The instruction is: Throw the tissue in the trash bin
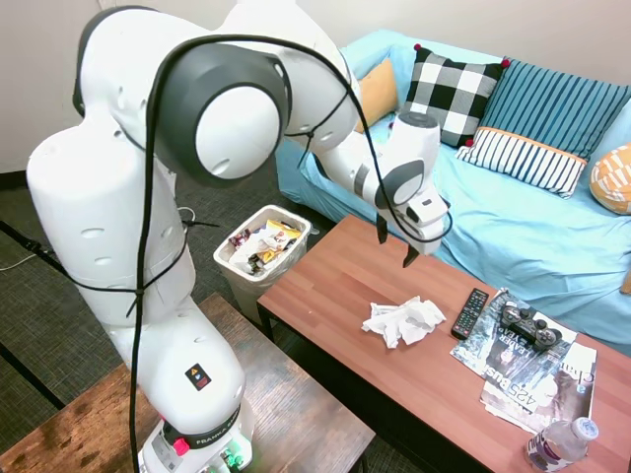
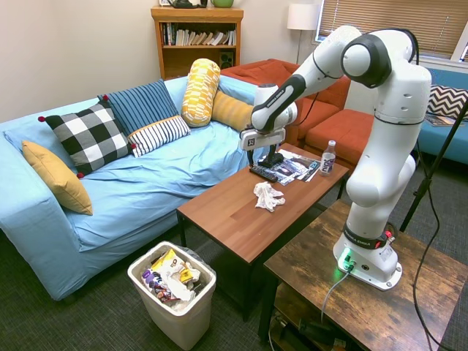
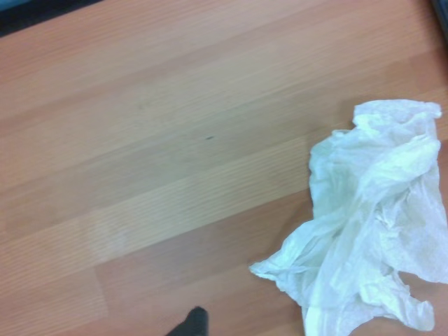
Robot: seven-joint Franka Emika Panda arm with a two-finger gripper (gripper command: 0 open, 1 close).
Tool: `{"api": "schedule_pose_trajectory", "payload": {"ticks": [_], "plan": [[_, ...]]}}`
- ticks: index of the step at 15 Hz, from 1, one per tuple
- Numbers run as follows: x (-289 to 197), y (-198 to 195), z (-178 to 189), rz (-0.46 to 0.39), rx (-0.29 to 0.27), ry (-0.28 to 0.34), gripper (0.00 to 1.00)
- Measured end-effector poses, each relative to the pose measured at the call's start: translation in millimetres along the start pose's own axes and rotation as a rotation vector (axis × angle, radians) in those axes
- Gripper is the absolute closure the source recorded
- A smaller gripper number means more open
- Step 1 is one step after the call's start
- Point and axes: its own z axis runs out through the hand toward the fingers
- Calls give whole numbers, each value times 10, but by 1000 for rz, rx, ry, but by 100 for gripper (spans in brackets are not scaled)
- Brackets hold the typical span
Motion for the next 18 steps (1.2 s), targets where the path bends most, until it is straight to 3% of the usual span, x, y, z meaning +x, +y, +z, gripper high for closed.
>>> {"api": "schedule_pose_trajectory", "payload": {"ticks": [12,18], "plan": [[568,-116,1388,84,-141,-54,0],[660,-37,1744,106,-179,-61,0]]}}
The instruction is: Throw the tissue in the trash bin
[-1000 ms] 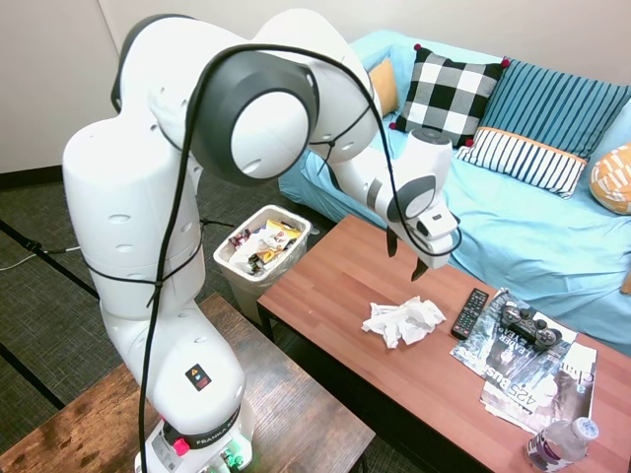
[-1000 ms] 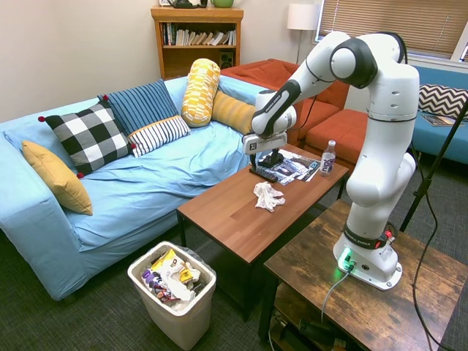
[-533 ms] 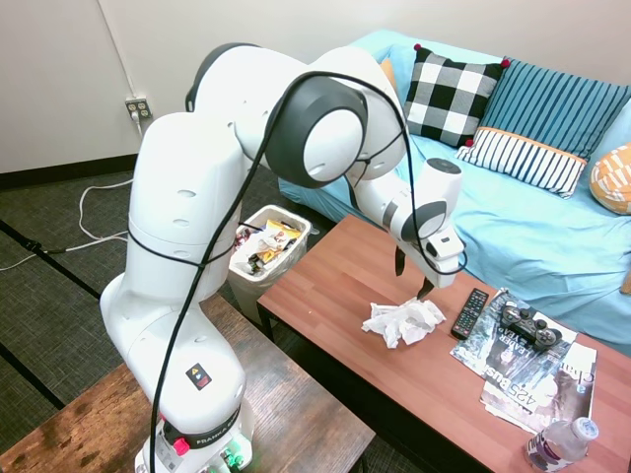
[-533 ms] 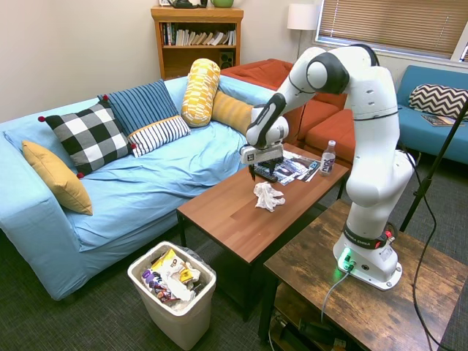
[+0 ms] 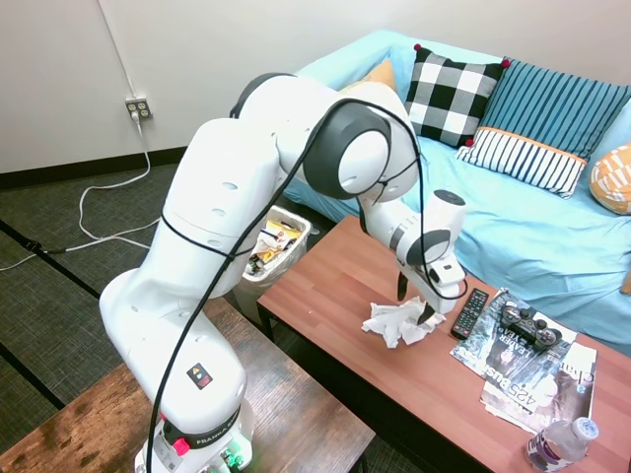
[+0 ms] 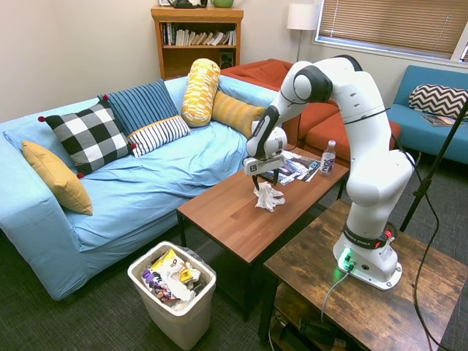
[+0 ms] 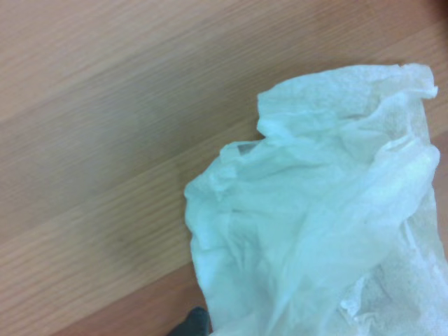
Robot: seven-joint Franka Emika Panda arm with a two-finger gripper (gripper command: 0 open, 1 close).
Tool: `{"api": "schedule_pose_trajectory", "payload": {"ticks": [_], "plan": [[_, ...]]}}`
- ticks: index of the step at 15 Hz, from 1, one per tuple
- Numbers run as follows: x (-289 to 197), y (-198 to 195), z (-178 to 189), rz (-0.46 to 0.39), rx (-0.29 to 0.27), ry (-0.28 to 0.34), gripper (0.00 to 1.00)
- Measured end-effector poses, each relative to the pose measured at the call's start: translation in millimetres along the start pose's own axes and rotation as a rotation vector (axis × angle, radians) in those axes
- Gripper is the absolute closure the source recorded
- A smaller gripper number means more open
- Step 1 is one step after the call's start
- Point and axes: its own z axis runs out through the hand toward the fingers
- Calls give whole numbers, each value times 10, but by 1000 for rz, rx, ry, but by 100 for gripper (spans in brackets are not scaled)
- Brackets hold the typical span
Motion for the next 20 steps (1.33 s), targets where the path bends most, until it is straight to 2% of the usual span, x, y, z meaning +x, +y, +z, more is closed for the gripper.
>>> {"api": "schedule_pose_trajectory", "payload": {"ticks": [2,3,11,20], "plan": [[15,-2,82,3,-4,-13,0],[23,0,125,-1,-5,-22,100],[49,23,284,-27,10,-77,100],[51,10,274,-27,19,-83,100]]}}
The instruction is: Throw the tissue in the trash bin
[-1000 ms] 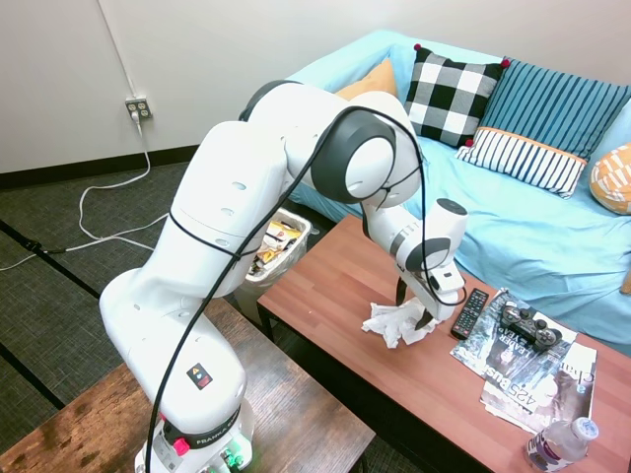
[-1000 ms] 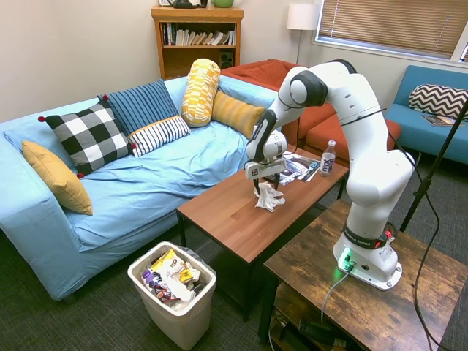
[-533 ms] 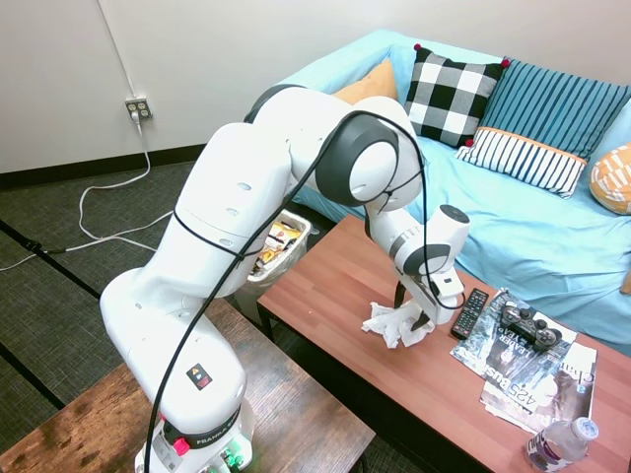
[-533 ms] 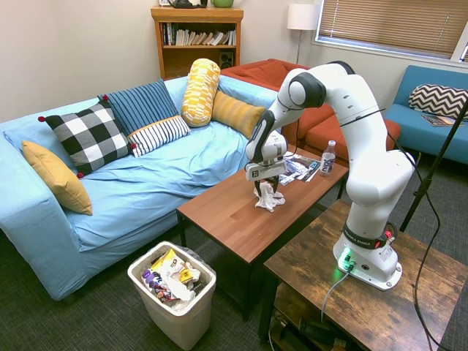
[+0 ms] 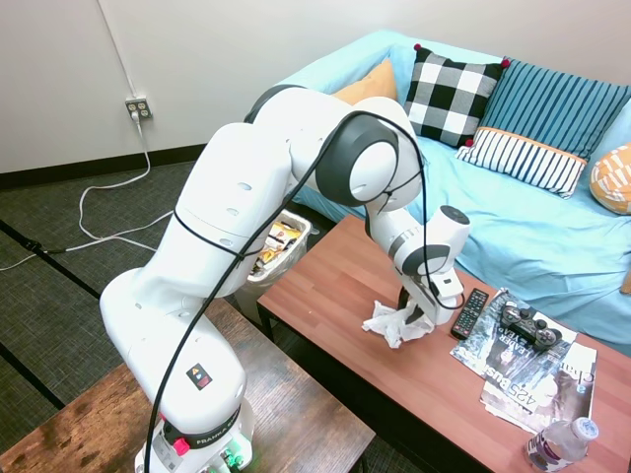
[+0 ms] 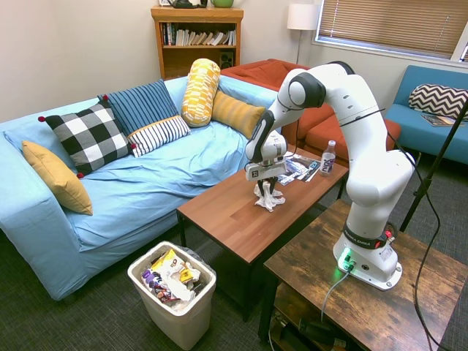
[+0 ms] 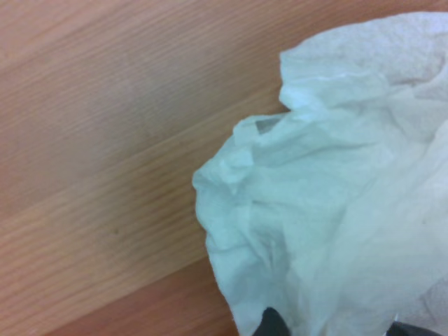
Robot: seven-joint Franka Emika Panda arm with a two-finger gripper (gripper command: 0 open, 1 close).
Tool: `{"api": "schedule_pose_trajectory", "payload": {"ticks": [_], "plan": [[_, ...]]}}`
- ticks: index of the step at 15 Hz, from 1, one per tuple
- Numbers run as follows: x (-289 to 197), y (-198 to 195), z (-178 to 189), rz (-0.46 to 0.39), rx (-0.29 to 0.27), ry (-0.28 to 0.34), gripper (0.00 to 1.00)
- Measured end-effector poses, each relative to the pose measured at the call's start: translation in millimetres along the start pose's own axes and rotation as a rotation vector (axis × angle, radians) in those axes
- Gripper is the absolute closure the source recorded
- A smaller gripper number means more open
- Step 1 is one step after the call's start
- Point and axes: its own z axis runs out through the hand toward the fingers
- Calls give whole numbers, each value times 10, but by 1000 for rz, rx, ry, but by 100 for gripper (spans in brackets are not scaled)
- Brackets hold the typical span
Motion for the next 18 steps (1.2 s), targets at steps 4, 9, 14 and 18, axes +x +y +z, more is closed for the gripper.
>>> {"api": "schedule_pose_trajectory", "payload": {"ticks": [4,9,14,18], "plan": [[2,-26,-26,-17,5,0,100],[-71,-104,-225,-73,38,7,100],[-967,-348,-1122,-223,119,38,100],[-2160,-553,-1657,-324,140,111,100]]}}
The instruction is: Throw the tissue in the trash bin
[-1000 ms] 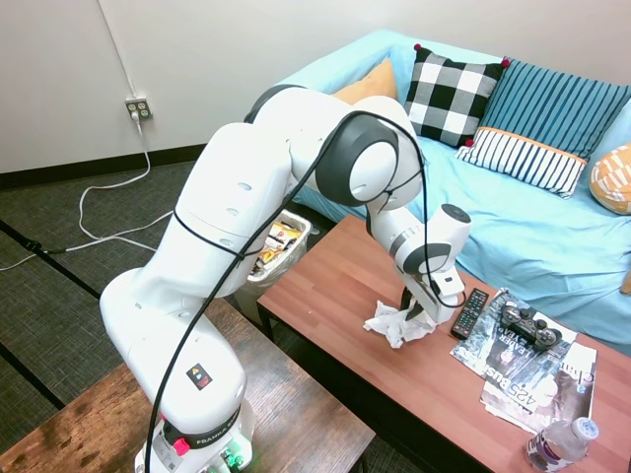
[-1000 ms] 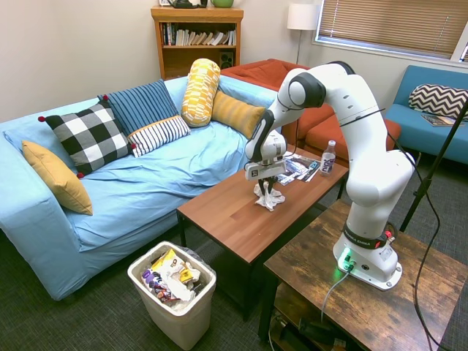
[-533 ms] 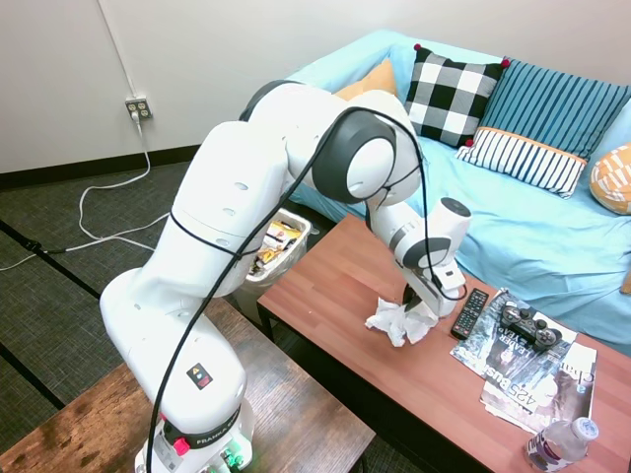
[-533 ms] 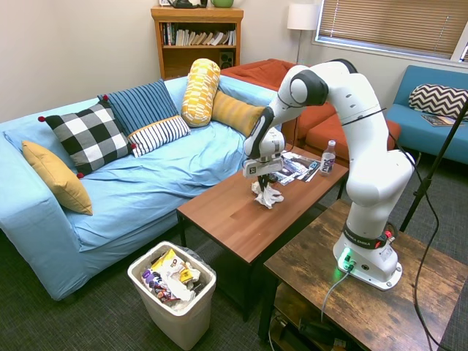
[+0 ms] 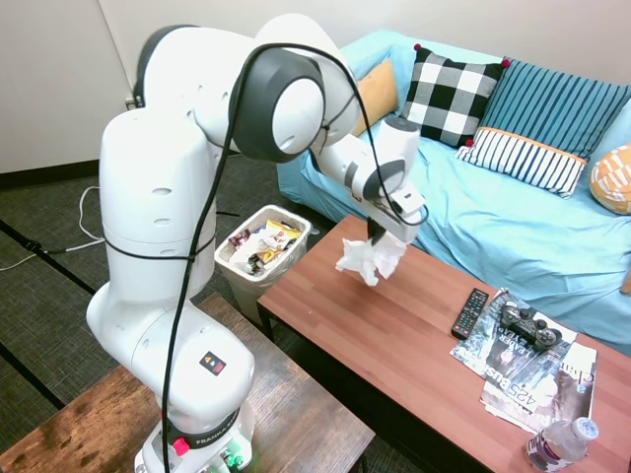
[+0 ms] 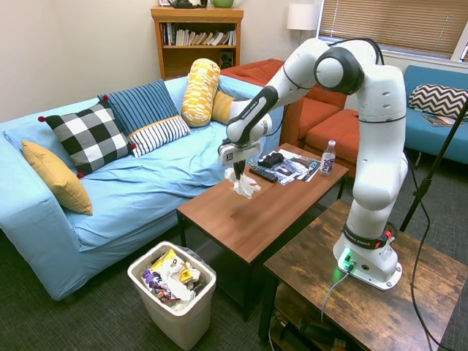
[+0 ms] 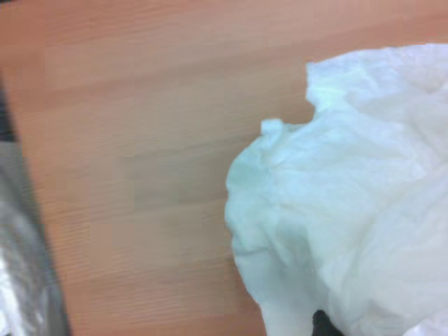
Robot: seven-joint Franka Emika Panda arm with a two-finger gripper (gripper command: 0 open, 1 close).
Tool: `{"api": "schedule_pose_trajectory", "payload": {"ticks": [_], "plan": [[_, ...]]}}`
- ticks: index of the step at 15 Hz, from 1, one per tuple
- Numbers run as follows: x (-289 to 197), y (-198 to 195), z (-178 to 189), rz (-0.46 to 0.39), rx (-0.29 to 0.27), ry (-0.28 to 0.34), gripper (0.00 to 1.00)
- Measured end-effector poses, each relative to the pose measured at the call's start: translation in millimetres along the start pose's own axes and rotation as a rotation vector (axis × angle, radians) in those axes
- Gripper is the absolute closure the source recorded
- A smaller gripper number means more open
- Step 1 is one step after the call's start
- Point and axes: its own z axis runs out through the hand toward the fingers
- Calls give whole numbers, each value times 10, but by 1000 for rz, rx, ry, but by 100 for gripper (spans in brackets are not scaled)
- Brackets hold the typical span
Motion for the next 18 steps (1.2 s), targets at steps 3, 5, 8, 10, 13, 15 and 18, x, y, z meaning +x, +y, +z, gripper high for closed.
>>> {"api": "schedule_pose_trajectory", "payload": {"ticks": [3,5,8,10,13,15,18], "plan": [[-688,-437,-83,-59,5,41,100],[-1115,-683,-22,-99,-1,61,100],[-1773,-1048,176,-167,-7,76,100],[-2177,-1311,329,-211,-14,82,100],[-2653,-1619,667,-258,-35,74,100],[-2909,-1743,934,-286,-48,63,100],[-3090,-1801,1253,-312,-72,59,0]]}}
